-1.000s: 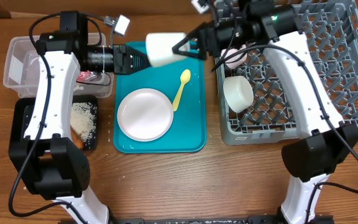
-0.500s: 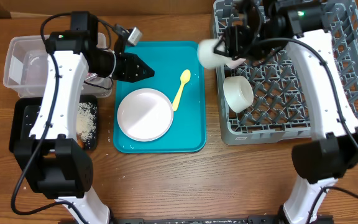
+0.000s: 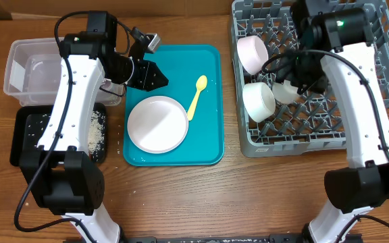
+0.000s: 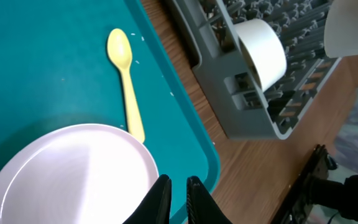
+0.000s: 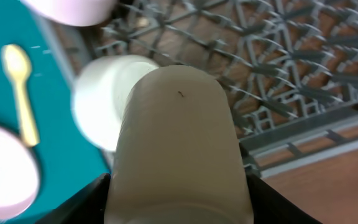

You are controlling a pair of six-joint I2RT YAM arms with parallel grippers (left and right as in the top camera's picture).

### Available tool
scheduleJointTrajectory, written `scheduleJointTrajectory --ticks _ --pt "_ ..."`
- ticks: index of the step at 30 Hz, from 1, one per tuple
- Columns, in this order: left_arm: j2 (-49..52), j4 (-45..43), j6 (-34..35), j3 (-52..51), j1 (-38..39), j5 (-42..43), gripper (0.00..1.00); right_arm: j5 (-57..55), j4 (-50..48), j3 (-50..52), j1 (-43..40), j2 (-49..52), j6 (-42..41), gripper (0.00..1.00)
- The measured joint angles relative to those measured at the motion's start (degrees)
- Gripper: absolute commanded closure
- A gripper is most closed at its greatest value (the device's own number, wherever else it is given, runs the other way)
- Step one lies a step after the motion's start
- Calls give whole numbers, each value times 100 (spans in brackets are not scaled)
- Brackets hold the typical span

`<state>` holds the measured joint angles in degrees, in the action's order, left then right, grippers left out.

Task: Sort waste into correct bins and load items into the dishwasher
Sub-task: 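Place the paper cup upside down in the rack with the right gripper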

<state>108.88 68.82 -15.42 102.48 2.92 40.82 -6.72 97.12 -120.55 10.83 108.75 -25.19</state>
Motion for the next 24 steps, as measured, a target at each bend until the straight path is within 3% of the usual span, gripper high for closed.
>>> scheduleJointTrajectory --ticks 7,13,24 --pt "0 -7 0 0 0 -155 87 -376 -251 645 -352 0 -203 45" --pt "0 -7 0 0 0 -192 87 -151 -887 922 -767 0 136 45" --pt "0 4 0 0 0 -210 88 254 -824 1058 -933 225 535 46"
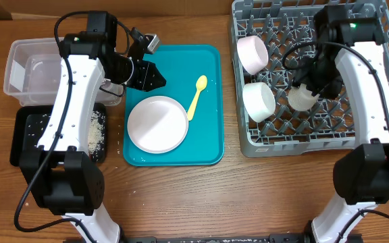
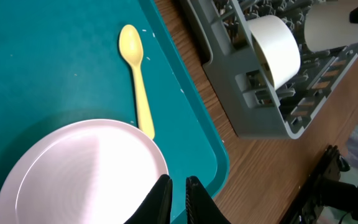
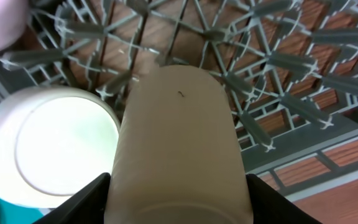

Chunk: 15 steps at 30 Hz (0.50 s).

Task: Sort waste into correct bins and load items into the dishwasher
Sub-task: 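Place the paper cup upside down in the rack with the right gripper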

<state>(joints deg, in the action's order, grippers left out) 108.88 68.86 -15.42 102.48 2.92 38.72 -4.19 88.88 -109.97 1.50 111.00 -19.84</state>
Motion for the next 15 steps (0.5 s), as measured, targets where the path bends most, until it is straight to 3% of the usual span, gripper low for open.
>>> scheduleJointTrajectory --ticks 10,13,15 --pt "0 13 0 0 0 -2 87 57 -715 831 0 22 44 44" --pt "0 15 0 0 0 0 85 55 -839 911 0 28 48 22" --pt "0 15 0 0 0 -2 85 72 -901 911 0 28 57 12"
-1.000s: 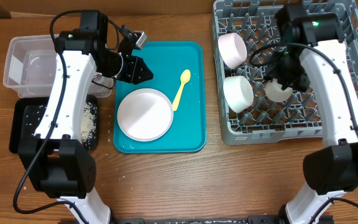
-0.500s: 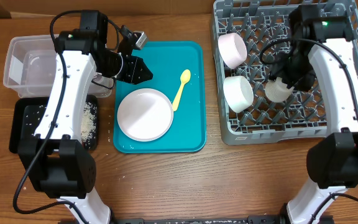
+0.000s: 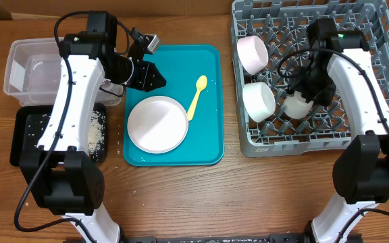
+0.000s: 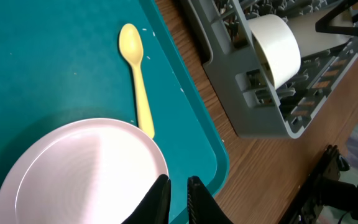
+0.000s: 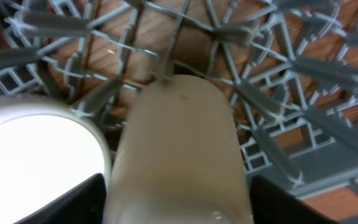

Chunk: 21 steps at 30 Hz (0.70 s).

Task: Sort waste into correct bins and load items into the dishwasher
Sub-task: 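Place the paper cup upside down in the rack with the right gripper, then move the right gripper toward the pink plate on the teal tray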

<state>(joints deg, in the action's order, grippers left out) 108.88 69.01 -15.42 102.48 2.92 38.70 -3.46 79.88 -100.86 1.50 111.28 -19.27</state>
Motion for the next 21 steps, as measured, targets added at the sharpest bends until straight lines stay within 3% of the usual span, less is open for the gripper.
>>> scheduleJointTrajectory --ticks 4,11,18,21 --pt "0 0 0 0 0 0 83 11 -17 0 0 0 -4 0" --pt "0 -2 2 0 0 2 72 118 269 -96 -2 9 0 1" --pt "0 -13 0 0 0 0 69 356 693 -1165 170 -26 72 7" --pt "0 -20 2 0 2 0 63 704 494 -1329 503 -177 118 7"
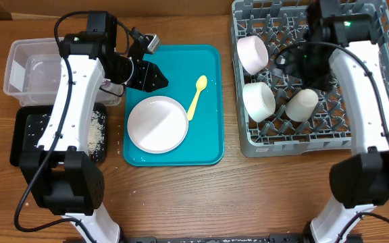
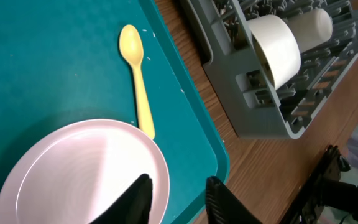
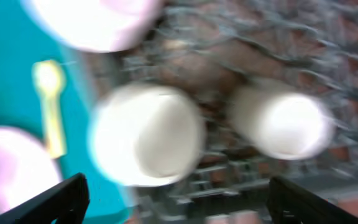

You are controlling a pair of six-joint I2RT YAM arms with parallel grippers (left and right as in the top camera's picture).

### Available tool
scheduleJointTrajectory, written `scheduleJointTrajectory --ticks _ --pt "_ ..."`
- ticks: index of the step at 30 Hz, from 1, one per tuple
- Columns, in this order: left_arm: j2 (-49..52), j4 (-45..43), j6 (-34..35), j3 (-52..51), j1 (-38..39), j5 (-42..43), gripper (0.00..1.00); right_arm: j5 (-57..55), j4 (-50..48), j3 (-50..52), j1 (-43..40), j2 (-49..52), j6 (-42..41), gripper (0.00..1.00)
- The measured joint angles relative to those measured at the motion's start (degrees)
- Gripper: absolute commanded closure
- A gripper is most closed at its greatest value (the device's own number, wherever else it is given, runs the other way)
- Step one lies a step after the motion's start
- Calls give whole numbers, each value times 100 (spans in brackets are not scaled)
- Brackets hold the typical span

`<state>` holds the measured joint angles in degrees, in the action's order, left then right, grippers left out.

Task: Sort waste into correct bins and load items into the dishwasher
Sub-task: 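Move the right gripper toward the pink plate on the teal tray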

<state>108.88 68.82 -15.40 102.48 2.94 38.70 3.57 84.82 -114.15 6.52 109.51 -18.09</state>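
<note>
In the grey dishwasher rack (image 1: pixel 302 147) lie a cream cup (image 1: pixel 301 104), a white cup (image 1: pixel 258 101) and a pink bowl (image 1: pixel 252 54). My right gripper (image 3: pixel 179 205) hangs open above the rack with nothing in it; its view is blurred, showing the cream cup (image 3: pixel 284 124) and white cup (image 3: pixel 148 134) below. On the teal tray (image 1: pixel 181 61) rest a pink plate (image 1: pixel 157 124) and a yellow spoon (image 1: pixel 196 96). My left gripper (image 2: pixel 178 202) is open over the plate's right edge (image 2: pixel 73 174), near the spoon (image 2: pixel 137 81).
A clear plastic bin (image 1: pixel 32 71) stands at the far left. In front of it is a black tray (image 1: pixel 46 135) with white grains. Bare wooden table runs along the front edge.
My right gripper has opened and let go of the cream cup, which now lies in the rack beside the white cup. The gripper sits higher. My left gripper has opened.
My right gripper held the cream cup over the rack, then lower among the tines beside the white cup. Now the cup lies there alone and the gripper is open above. The left gripper stayed shut over the tray until opening now.
</note>
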Motion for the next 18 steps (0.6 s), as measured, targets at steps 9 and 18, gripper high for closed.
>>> scheduleJointTrajectory --ticks 9,18 --pt "0 -2 39 0 9 -391 62 562 -1040 369 1576 -109 -275 21" --pt "0 -474 1185 2 -9 -1716 53 640 -3005 2197 2474 -122 -1338 48"
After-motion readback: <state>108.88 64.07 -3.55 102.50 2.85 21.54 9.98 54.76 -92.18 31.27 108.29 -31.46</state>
